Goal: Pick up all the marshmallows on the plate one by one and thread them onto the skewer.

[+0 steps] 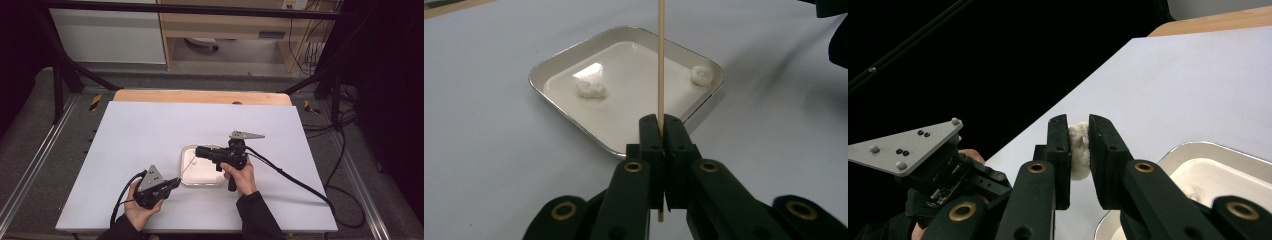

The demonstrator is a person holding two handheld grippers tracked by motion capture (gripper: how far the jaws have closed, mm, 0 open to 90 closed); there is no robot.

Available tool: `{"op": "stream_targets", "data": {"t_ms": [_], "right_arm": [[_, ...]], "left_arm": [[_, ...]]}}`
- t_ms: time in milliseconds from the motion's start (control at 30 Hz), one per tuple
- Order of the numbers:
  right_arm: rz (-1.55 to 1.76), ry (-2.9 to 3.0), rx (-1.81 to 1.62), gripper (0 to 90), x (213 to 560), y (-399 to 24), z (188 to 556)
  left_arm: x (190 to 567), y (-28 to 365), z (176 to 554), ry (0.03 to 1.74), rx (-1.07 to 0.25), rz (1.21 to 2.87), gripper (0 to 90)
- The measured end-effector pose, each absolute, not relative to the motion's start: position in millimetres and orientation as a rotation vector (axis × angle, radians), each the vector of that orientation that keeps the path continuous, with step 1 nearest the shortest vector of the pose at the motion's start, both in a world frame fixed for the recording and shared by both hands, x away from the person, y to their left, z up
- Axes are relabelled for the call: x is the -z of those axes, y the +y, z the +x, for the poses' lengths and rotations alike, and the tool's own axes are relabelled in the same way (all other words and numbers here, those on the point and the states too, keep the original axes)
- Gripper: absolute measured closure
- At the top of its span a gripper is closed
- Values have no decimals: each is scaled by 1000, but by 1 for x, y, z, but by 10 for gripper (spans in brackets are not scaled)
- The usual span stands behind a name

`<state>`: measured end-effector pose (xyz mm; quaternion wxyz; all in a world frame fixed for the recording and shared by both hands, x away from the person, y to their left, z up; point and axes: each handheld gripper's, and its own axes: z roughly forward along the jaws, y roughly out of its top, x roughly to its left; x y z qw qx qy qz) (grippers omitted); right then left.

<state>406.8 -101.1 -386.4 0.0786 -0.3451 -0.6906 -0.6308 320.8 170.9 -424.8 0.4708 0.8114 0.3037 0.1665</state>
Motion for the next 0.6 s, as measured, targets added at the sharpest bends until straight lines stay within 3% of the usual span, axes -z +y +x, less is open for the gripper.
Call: {"op": "stream_targets", "data": {"t_ms": [600], "right_arm": [[-1004, -2092, 1794, 804, 403, -90, 400]], "left_arm": [[423, 163, 319, 759, -403, 1961, 888]]}}
